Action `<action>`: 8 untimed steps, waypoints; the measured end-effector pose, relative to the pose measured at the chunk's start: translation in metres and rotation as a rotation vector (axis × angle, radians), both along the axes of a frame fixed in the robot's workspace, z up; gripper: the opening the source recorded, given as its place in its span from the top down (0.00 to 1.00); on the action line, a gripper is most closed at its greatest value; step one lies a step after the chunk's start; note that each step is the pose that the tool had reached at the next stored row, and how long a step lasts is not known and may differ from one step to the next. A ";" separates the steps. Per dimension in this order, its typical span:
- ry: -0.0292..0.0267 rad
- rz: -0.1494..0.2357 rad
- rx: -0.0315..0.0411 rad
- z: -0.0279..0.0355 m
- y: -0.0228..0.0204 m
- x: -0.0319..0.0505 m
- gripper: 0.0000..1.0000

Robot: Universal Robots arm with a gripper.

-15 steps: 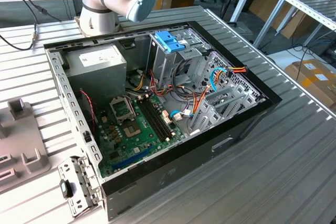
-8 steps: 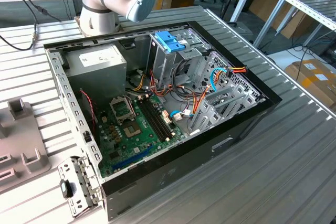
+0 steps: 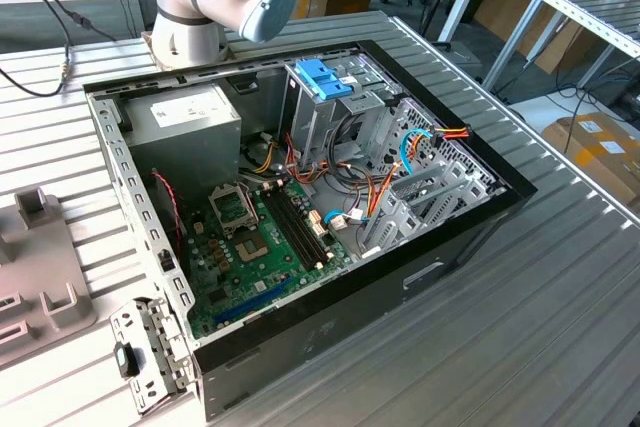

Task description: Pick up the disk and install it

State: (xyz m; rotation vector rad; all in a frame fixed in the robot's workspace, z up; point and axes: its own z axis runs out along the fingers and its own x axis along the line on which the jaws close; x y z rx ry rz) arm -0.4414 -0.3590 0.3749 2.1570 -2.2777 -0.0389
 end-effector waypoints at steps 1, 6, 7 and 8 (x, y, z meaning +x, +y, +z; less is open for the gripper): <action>0.0001 0.000 0.0001 -0.0005 0.0003 -0.0001 0.40; 0.0001 0.000 0.0005 -0.0020 0.0008 -0.0002 0.40; 0.0001 0.000 0.0005 -0.0024 0.0009 -0.0003 0.40; 0.0001 0.000 0.0006 -0.0026 0.0011 -0.0004 0.40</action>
